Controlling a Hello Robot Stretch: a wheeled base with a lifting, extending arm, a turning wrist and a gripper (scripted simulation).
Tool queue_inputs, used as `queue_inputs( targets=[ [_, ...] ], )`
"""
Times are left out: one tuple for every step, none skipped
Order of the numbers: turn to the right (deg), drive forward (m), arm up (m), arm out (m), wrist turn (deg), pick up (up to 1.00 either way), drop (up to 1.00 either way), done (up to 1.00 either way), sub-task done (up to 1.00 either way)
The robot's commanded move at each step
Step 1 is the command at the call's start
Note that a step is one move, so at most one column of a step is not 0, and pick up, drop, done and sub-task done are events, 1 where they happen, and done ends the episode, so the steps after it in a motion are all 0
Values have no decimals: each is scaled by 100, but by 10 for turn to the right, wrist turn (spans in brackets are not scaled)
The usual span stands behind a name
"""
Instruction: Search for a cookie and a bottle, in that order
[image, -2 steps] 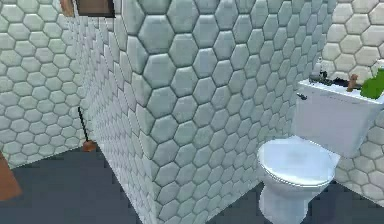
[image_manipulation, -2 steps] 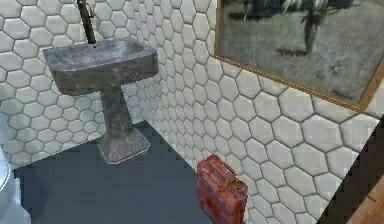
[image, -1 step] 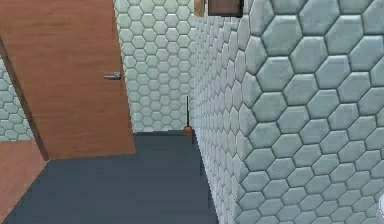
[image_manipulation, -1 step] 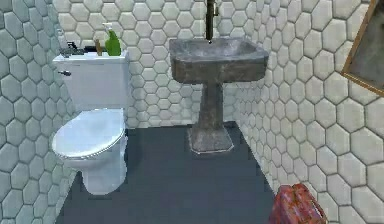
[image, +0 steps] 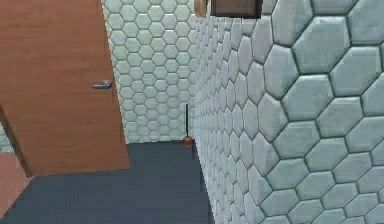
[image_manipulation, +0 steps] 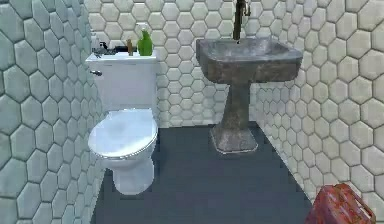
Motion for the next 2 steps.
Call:
queue_inputs(
  targets=[
    [-390,0,0,0,0,0,0,0,0],
    [0,55,0,0,0,0,0,0,0]
  ],
)
